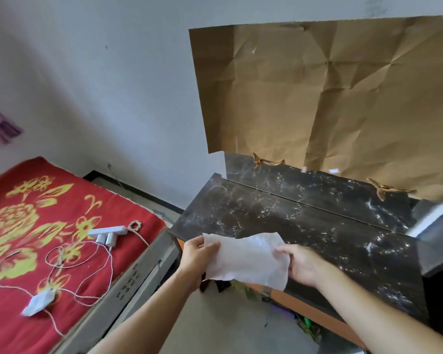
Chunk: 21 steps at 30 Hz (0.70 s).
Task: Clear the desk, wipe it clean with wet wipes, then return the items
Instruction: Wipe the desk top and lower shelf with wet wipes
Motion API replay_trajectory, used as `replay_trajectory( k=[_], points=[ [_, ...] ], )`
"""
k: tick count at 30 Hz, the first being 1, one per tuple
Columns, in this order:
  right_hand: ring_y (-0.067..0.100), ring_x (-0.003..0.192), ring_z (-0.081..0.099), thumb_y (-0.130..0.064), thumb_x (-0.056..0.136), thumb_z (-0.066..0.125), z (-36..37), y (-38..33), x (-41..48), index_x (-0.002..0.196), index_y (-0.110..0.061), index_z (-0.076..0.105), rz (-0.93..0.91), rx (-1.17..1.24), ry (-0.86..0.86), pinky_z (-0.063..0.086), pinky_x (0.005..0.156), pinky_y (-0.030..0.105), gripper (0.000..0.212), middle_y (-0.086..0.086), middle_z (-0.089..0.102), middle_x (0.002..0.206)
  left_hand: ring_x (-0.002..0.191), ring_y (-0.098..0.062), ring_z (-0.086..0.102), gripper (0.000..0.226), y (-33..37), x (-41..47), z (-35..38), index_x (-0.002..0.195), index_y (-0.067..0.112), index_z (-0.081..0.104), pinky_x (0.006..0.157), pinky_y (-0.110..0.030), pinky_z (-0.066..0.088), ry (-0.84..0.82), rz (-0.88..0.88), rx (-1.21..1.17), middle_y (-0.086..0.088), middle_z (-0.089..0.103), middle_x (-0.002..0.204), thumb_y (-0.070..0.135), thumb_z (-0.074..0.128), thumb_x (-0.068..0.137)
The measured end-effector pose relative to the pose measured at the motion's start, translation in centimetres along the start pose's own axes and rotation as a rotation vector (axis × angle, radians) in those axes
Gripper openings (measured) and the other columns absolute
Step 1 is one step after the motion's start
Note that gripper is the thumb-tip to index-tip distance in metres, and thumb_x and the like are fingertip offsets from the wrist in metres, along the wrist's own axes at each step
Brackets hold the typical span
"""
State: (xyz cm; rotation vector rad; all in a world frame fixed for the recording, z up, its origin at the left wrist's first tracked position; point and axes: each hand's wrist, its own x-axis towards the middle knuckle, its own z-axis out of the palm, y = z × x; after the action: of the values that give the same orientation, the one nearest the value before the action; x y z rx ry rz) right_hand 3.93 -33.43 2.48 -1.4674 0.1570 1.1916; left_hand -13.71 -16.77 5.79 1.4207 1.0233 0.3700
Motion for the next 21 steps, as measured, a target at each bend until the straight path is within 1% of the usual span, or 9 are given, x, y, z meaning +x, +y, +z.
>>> replay_trajectory(
  k=[3,5,7,8,10,12,16,19,21],
  points=[
    [0.03,0.078,0.064,-0.005,0.086,0.063,3.8,-0.3,2.1,0.102,0.003,0.066,-0.006,-0.137,0.067,0.05,0.066,0.033,0.018,0.018,0.07,0.092,0.055,-0.014,0.053,0.017,-0.9,3.8,-2.4,0.081,0.007,0.066,0.053,-0.024,0.045,0.044,-0.023,0.088,0.001,0.059,0.062,0.018,0.055,0.085],
    [0.024,0.068,0.059,-0.011,0.089,0.062,6.1,-0.3,3.6,0.095,0.002,0.064,-0.083,-0.245,0.179,0.044,0.06,0.029,0.014,0.016,0.067,0.083,0.057,-0.015,0.051,0.02,-1.8,6.6,-3.4,0.077,0.009,0.064,0.056,-0.028,0.045,0.085,-0.045,0.121,0.002,0.058,0.062,0.024,0.053,0.083],
    [0.019,0.06,0.048,-0.018,0.091,0.058,7.6,-0.5,5.6,0.078,0.0,0.058,-0.214,-0.38,0.294,0.034,0.057,0.027,0.022,0.017,0.059,0.069,0.057,-0.015,0.043,0.025,-2.9,9.2,-4.0,0.074,0.006,0.057,0.055,-0.028,0.038,0.119,-0.075,0.153,0.001,0.05,0.061,0.028,0.048,0.08],
    [0.017,0.057,0.041,-0.019,0.09,0.056,8.2,-0.8,6.7,0.069,-0.004,0.051,-0.282,-0.448,0.334,0.029,0.055,0.027,0.026,0.014,0.05,0.06,0.057,-0.014,0.041,0.026,-3.2,10.2,-4.1,0.074,0.004,0.054,0.054,-0.027,0.035,0.13,-0.097,0.156,0.001,0.046,0.062,0.028,0.045,0.079],
    [0.016,0.057,0.032,-0.022,0.089,0.052,9.1,-1.9,9.2,0.064,-0.012,0.041,-0.405,-0.583,0.374,0.023,0.054,0.028,0.028,0.006,0.037,0.06,0.057,-0.015,0.04,0.027,-3.8,12.4,-4.4,0.076,0.003,0.052,0.053,-0.028,0.034,0.139,-0.134,0.147,0.001,0.045,0.063,0.027,0.042,0.079],
    [0.016,0.057,0.032,-0.025,0.088,0.051,9.9,-3.4,11.7,0.063,-0.015,0.038,-0.472,-0.719,0.393,0.023,0.054,0.03,0.03,0.004,0.035,0.059,0.058,-0.015,0.037,0.025,-3.7,14.8,-4.7,0.073,0.003,0.05,0.053,-0.029,0.031,0.134,-0.157,0.143,-0.001,0.042,0.064,0.026,0.042,0.08],
    [0.017,0.054,0.034,-0.025,0.091,0.049,11.7,-7.3,17.7,0.061,-0.012,0.035,-0.548,-0.873,0.402,0.023,0.052,0.03,0.036,0.002,0.036,0.056,0.06,-0.017,0.035,0.018,-2.3,21.4,-5.0,0.072,0.017,0.049,0.053,-0.029,0.028,0.127,-0.167,0.148,-0.005,0.039,0.067,0.024,0.042,0.087],
    [0.018,0.057,0.039,-0.031,0.092,0.046,13.0,-10.0,22.7,0.061,-0.017,0.036,-0.559,-0.953,0.425,0.03,0.055,0.031,0.036,-0.004,0.038,0.056,0.061,-0.017,0.039,0.021,-1.6,26.7,-5.1,0.075,0.01,0.053,0.053,-0.029,0.032,0.102,-0.172,0.164,-0.008,0.044,0.07,0.018,0.042,0.09],
    [0.016,0.056,0.035,-0.027,0.093,0.045,13.8,-11.2,25.4,0.059,-0.021,0.032,-0.542,-0.978,0.418,0.026,0.053,0.029,0.037,-0.005,0.035,0.055,0.065,-0.021,0.051,0.025,-1.3,30.0,-4.8,0.082,0.003,0.06,0.056,-0.032,0.043,0.043,-0.217,0.152,-0.009,0.055,0.074,0.021,0.044,0.089]
  ],
)
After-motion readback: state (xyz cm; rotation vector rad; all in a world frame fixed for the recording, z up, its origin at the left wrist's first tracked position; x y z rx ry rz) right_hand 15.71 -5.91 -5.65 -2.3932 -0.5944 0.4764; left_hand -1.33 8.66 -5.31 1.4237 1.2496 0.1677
